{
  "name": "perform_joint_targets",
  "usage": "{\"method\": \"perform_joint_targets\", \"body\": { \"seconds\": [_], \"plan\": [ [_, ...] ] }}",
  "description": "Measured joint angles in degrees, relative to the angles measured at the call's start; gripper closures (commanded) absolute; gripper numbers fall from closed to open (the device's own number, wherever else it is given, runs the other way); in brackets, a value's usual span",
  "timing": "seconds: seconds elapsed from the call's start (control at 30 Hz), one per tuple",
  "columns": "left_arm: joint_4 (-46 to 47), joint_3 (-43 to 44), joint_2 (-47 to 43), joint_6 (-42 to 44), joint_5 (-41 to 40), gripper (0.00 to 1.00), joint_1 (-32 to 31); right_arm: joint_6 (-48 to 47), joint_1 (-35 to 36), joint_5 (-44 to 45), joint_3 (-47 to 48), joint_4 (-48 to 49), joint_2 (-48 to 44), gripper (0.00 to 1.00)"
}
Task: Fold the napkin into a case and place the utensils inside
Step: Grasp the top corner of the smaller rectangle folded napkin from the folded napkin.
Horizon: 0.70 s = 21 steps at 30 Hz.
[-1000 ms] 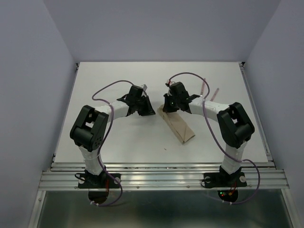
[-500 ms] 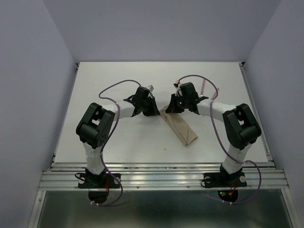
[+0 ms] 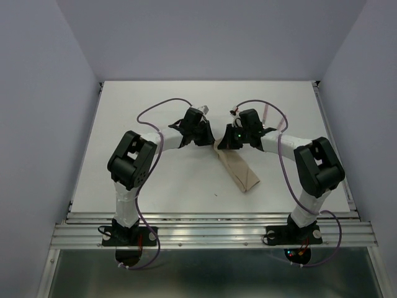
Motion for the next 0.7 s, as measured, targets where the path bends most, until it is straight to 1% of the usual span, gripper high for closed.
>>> {"method": "perform_joint_targets", "body": {
  "seconds": [0.27,0.53,0.7],
  "plan": [
    [1.05,4.66,6.36,-0.35,1.16,0.77,-0.48,0.15,-1.29,-0.11,-0.81,0.28,-1.44,0.99],
    [2.01,4.07,6.21,-0.39,0.87,0.77,-0.59,1.16,-3.06,1.88,-3.23,0.46,-3.06,0.99],
    [2.54,2.91,5.42,-0.20,0.48,0.77,-0.61,1.51,-3.10,4.70,-3.72,-0.02,-3.06,0.99]
  ]
}}
